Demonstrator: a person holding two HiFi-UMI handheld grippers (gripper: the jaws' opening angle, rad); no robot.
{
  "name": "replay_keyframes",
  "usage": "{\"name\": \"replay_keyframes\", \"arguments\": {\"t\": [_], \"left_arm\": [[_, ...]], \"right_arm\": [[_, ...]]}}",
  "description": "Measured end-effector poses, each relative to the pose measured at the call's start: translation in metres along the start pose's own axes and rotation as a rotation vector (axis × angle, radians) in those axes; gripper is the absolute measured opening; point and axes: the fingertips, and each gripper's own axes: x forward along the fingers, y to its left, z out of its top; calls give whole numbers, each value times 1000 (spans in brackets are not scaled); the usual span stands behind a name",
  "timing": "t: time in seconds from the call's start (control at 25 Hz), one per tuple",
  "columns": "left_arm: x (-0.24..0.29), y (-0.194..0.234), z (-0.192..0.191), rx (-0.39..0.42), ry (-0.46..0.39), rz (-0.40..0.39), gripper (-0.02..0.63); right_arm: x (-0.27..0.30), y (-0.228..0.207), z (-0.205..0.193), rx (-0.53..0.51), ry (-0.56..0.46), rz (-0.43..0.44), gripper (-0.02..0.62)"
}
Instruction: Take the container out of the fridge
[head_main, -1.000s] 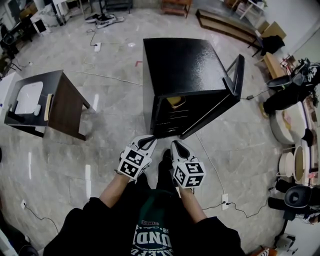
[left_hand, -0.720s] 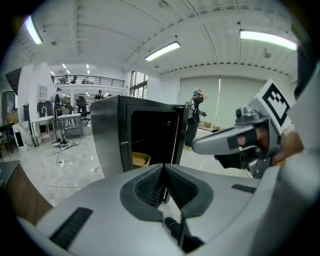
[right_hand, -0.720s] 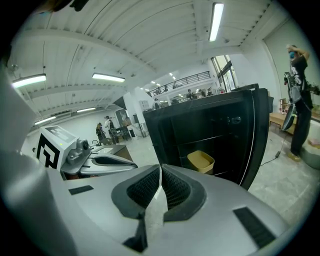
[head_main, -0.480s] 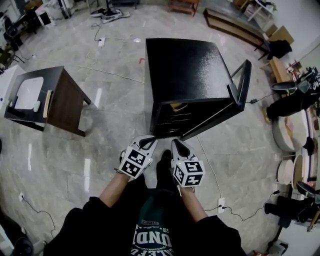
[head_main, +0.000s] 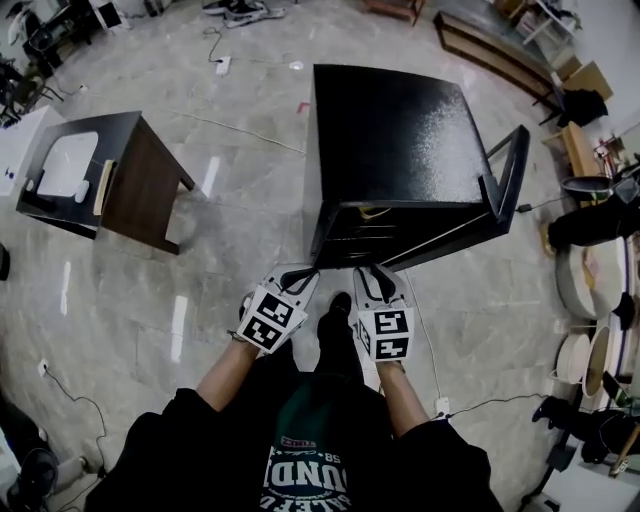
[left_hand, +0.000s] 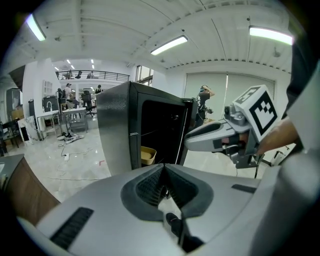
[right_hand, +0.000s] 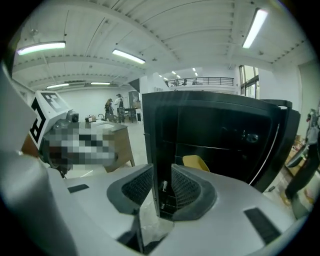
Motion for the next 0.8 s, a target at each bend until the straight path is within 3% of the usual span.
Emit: {"name": "replay_keyframes", "arguments": {"t": [0.44,0.8], "left_arm": [[2,11,-11,-39,23,27,14],[-7,10,-25,-65,44,38,14]], "right_arm": [[40,-24,-21,-239,128,42,147],[80,-31,-47,-355,193,69,174]]}}
